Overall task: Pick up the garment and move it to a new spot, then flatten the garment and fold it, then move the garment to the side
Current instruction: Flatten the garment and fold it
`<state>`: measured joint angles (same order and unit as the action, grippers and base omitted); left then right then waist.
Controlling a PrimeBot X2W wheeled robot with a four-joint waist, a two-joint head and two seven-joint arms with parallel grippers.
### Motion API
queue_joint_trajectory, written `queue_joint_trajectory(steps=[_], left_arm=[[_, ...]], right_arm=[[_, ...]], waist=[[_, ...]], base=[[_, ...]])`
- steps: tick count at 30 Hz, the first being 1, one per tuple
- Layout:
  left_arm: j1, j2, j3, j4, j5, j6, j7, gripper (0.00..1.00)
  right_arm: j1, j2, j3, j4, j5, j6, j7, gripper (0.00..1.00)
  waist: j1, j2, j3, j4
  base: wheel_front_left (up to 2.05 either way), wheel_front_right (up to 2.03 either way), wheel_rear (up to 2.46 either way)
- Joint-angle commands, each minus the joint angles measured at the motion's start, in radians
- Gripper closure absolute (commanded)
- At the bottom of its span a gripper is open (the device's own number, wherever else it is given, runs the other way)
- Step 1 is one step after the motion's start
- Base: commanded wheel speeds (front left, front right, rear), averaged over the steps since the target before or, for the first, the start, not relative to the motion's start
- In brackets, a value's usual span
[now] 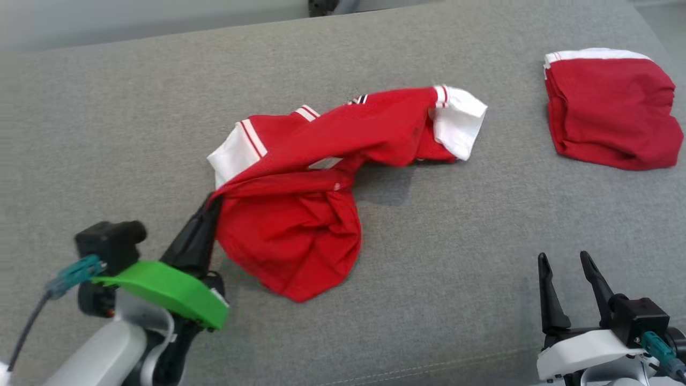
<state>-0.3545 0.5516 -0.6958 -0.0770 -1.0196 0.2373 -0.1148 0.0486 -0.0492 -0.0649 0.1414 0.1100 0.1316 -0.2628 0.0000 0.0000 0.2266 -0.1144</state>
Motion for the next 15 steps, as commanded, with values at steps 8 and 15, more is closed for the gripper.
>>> queue_joint_trajectory(steps=[8, 15], left_arm=[[0.169, 0.087, 0.216, 0.070, -0.153, 0.055, -0.091, 1.00], [0.056, -0.025, 0.152, 0.396, -0.143, -0.061, -0.093, 1.00]], right_arm=[[0.035, -0.003, 0.002, 0.002, -0.014, -0.002, -0.003, 0.00], [0.053, -0.003, 0.023, 0.017, -0.030, -0.002, -0.003, 0.00]], waist=[[0.0000, 0.0000, -0.093, 0.162], [0.0000, 0.0000, -0.090, 0.209]], base=[[0.00, 0.00, 0.00], [0.00, 0.00, 0.00]])
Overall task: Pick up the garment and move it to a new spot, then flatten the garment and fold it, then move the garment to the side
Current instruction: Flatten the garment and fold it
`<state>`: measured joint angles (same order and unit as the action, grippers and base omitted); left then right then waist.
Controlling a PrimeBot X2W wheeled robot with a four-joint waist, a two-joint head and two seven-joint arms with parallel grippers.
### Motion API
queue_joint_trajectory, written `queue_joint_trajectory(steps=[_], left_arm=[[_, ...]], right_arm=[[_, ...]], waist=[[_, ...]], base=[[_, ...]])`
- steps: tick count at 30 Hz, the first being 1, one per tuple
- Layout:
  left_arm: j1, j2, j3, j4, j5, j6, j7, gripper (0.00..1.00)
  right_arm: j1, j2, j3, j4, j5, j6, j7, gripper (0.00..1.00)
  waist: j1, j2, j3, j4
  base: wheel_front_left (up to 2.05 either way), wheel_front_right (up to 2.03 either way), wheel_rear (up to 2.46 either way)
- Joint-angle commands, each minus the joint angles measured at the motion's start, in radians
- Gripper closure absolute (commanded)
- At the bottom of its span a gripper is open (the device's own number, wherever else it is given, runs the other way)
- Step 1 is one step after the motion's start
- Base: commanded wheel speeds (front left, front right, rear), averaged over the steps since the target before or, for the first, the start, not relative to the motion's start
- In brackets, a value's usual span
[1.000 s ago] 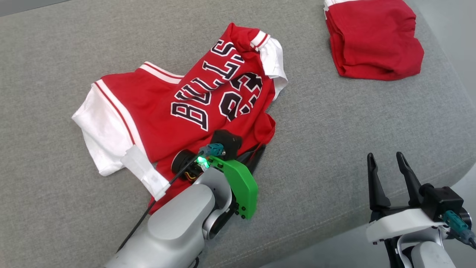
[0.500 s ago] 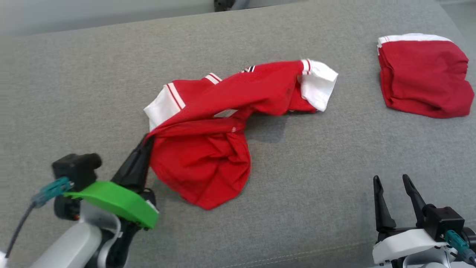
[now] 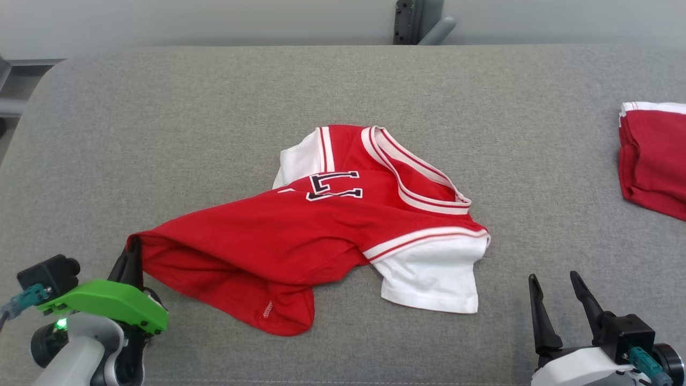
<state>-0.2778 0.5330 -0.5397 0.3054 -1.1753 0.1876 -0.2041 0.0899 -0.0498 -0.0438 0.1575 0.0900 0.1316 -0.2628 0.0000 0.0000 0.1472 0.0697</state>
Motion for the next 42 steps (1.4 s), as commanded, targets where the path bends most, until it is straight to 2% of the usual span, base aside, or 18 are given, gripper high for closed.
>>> queue_joint_trajectory(steps=[1, 3, 4, 5, 6, 7, 12, 16, 21, 25, 29, 33, 36, 42], left_arm=[[-0.038, -0.027, -0.017, 0.053, 0.021, -0.026, -0.008, 1.00], [-0.070, -0.060, -0.025, 0.127, 0.035, -0.052, -0.020, 1.00], [-0.084, -0.072, -0.027, 0.156, 0.044, -0.061, -0.028, 0.96], [-0.094, -0.085, -0.027, 0.184, 0.044, -0.070, -0.035, 0.85], [-0.096, -0.096, -0.027, 0.210, 0.051, -0.078, -0.039, 0.33], [-0.097, -0.101, -0.030, 0.232, 0.059, -0.083, -0.043, 0.00], [-0.068, -0.098, -0.006, 0.259, 0.075, -0.074, -0.054, 0.00], [-0.018, -0.107, 0.003, 0.162, 0.101, -0.047, -0.060, 0.00], [0.033, -0.149, -0.075, -0.016, 0.112, -0.047, -0.006, 0.00], [0.037, -0.191, -0.151, -0.080, 0.134, -0.040, 0.050, 0.00], [-0.006, -0.236, -0.217, -0.066, 0.169, -0.053, 0.084, 0.00], [-0.050, -0.257, -0.241, 0.000, 0.195, -0.047, 0.094, 0.00], [-0.080, -0.253, -0.259, 0.055, 0.222, -0.050, 0.106, 0.00], [-0.097, -0.242, -0.280, 0.098, 0.215, -0.086, 0.139, 0.00]], right_arm=[[0.013, -0.003, 0.001, 0.000, -0.012, -0.002, -0.003, 0.00], [0.018, -0.002, 0.003, 0.000, -0.019, -0.002, -0.003, 0.00], [0.020, -0.002, 0.003, 0.000, -0.020, -0.002, -0.003, 0.00], [0.021, -0.002, 0.001, 0.000, -0.022, -0.002, -0.003, 0.00], [0.022, -0.002, 0.001, -0.001, -0.024, -0.002, -0.003, 0.00], [0.025, -0.002, -0.001, -0.001, -0.025, -0.002, -0.003, 0.00], [0.035, -0.002, -0.007, -0.007, -0.027, -0.002, -0.003, 0.00], [0.055, -0.002, -0.020, -0.012, -0.018, -0.002, -0.003, 0.00], [0.044, -0.002, -0.007, -0.008, -0.019, -0.002, -0.003, 0.00], [0.013, -0.002, 0.012, -0.011, -0.023, -0.002, -0.003, 0.00], [-0.005, -0.002, 0.013, -0.014, -0.022, -0.002, -0.003, 0.00], [-0.018, -0.002, 0.013, -0.016, -0.012, -0.002, -0.003, 0.00], [-0.020, -0.002, 0.008, -0.015, -0.004, -0.002, -0.003, 0.00], [-0.033, -0.002, 0.001, -0.012, 0.009, -0.002, -0.003, 0.00]], waist=[[0.0000, 0.0000, -0.013, 0.030], [0.0000, 0.0000, -0.018, 0.035], [0.0000, 0.0000, -0.020, 0.037], [0.0000, 0.0000, -0.023, 0.038], [0.0000, 0.0000, -0.026, 0.039], [0.0000, 0.0000, -0.030, 0.040], [0.0000, 0.0000, -0.044, 0.039], [0.0000, 0.0000, -0.052, 0.052], [0.0000, 0.0000, -0.049, 0.062], [0.0000, 0.0000, -0.033, 0.043], [0.0000, 0.0000, -0.009, 0.014], [0.0000, 0.0000, 0.020, -0.026], [0.0000, 0.0000, 0.039, -0.055], [0.0000, 0.0000, 0.061, -0.099]], base=[[0.00, 0.00, 0.00], [0.00, 0.00, 0.00], [0.00, 0.00, 0.00], [0.00, 0.00, 0.00], [0.00, 0.00, 0.00], [0.00, 0.00, 0.00], [0.00, 0.00, 0.00], [0.00, 0.00, 0.00], [0.00, 0.00, 0.00], [0.00, 0.00, 0.00], [0.00, 0.00, 0.00], [0.00, 0.00, 0.00], [0.00, 0.00, 0.00], [0.00, 0.00, 0.00]])
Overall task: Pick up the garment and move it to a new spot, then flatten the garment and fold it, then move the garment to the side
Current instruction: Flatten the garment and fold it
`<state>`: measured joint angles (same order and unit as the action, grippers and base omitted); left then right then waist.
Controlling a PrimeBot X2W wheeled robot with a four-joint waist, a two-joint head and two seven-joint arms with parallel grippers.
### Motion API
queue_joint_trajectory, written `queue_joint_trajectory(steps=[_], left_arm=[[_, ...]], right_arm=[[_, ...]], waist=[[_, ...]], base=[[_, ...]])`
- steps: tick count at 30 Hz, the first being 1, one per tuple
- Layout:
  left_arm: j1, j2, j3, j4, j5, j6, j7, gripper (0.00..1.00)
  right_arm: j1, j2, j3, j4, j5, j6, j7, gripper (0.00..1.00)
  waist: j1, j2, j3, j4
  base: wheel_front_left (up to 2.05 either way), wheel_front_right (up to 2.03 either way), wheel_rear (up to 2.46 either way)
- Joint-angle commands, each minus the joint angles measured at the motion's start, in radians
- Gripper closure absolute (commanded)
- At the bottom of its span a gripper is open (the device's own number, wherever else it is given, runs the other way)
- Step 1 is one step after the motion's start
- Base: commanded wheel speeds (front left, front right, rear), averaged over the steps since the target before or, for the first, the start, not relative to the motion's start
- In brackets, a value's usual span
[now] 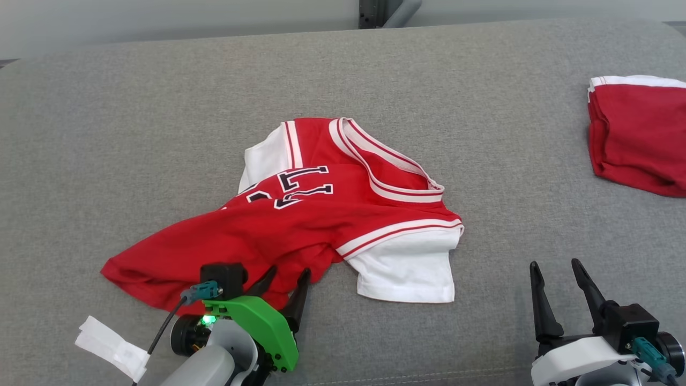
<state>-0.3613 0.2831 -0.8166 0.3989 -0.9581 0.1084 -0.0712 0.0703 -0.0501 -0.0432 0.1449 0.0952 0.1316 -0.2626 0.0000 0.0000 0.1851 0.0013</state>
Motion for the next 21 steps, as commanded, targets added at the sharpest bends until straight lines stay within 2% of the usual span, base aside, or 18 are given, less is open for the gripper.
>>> queue_joint_trajectory(steps=[1, 6, 7, 8, 9, 16, 21], left_arm=[[-0.013, 0.010, -0.004, 0.005, -0.002, -0.009, 0.007, 0.00], [-0.018, 0.012, -0.017, 0.023, 0.006, -0.009, 0.019, 0.00], [-0.021, 0.012, -0.021, 0.031, 0.009, -0.009, 0.024, 0.27], [-0.026, 0.015, -0.023, 0.040, 0.014, -0.008, 0.022, 0.67], [-0.031, 0.017, -0.026, 0.047, 0.023, -0.008, 0.018, 1.00], [-0.085, 0.040, -0.006, 0.025, 0.059, 0.006, -0.022, 1.00], [-0.155, 0.061, 0.013, -0.051, 0.077, 0.020, -0.022, 1.00]], right_arm=[[-0.015, -0.001, 0.001, 0.001, 0.006, -0.002, -0.003, 0.00], [-0.024, -0.001, 0.005, 0.003, 0.012, -0.002, -0.003, 0.00], [-0.027, -0.001, 0.004, 0.003, 0.013, -0.002, -0.003, 0.00], [-0.031, -0.001, 0.007, 0.002, 0.014, -0.002, -0.003, 0.00], [-0.033, -0.001, 0.006, 0.002, 0.014, -0.002, -0.003, 0.00], [-0.037, -0.001, 0.000, 0.002, 0.018, -0.002, -0.003, 0.00], [-0.050, -0.001, 0.006, 0.006, 0.030, -0.002, -0.003, 0.00]], waist=[[0.0000, 0.0000, 0.025, -0.036], [0.0000, 0.0000, 0.030, -0.057], [0.0000, 0.0000, 0.030, -0.060], [0.0000, 0.0000, 0.032, -0.066], [0.0000, 0.0000, 0.032, -0.070], [0.0000, 0.0000, 0.036, -0.092], [0.0000, 0.0000, 0.043, -0.118]], base=[[0.00, 0.00, 0.00], [0.00, 0.00, 0.00], [0.00, 0.00, 0.00], [0.00, 0.00, 0.00], [0.00, 0.00, 0.00], [0.00, 0.00, 0.00], [0.00, 0.00, 0.00]])
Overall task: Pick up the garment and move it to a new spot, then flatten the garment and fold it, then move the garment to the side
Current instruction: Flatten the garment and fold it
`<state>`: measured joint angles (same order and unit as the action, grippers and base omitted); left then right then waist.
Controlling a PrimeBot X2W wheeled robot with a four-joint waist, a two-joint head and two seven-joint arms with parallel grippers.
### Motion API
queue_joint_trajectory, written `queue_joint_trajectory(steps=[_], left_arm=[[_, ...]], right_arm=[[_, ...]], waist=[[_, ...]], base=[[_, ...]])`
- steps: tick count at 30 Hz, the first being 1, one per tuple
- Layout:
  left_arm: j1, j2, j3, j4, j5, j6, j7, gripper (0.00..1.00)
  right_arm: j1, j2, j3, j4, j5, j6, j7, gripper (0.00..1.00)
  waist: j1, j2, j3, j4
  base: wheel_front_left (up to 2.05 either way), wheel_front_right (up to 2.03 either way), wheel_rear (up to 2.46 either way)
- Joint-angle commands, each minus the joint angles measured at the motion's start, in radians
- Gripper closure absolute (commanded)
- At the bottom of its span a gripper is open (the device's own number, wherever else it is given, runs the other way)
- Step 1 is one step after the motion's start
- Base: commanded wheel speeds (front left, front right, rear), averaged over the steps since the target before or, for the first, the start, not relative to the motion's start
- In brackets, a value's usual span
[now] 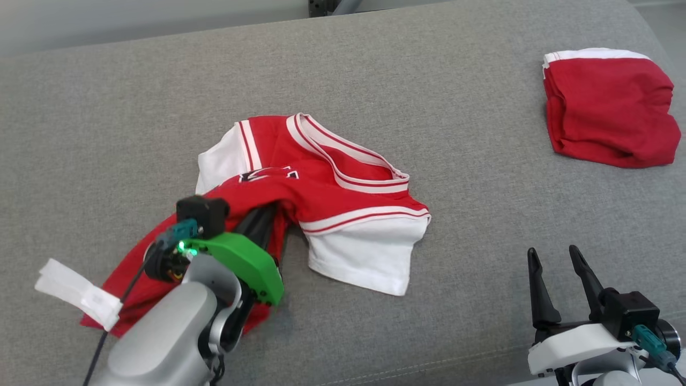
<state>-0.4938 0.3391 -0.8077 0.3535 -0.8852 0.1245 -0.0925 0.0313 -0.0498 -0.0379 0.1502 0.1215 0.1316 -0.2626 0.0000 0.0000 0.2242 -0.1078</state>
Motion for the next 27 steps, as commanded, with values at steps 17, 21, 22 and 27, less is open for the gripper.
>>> queue_joint_trajectory(steps=[17, 21, 22, 27], left_arm=[[-0.375, -0.034, 0.002, 0.172, 0.049, -0.070, 0.120, 1.00], [-0.386, -0.074, 0.004, 0.329, 0.050, -0.096, 0.062, 0.00], [-0.382, -0.087, 0.007, 0.352, 0.041, -0.104, 0.047, 0.00], [-0.326, -0.111, 0.010, 0.384, 0.029, -0.124, -0.036, 0.00]], right_arm=[[-0.053, -0.002, 0.047, 0.022, 0.055, -0.002, -0.003, 0.00], [-0.057, -0.002, 0.047, 0.023, 0.058, -0.002, -0.003, 0.00], [-0.055, -0.002, 0.039, 0.022, 0.058, -0.002, -0.003, 0.00], [-0.026, -0.001, -0.004, 0.018, 0.044, -0.002, -0.003, 0.00]], waist=[[0.0000, 0.0000, 0.088, -0.211], [0.0000, 0.0000, 0.099, -0.228], [0.0000, 0.0000, 0.099, -0.225], [0.0000, 0.0000, 0.073, -0.170]], base=[[0.00, 0.00, 0.00], [0.00, 0.00, 0.00], [0.00, 0.00, 0.00], [0.00, 0.00, 0.00]])
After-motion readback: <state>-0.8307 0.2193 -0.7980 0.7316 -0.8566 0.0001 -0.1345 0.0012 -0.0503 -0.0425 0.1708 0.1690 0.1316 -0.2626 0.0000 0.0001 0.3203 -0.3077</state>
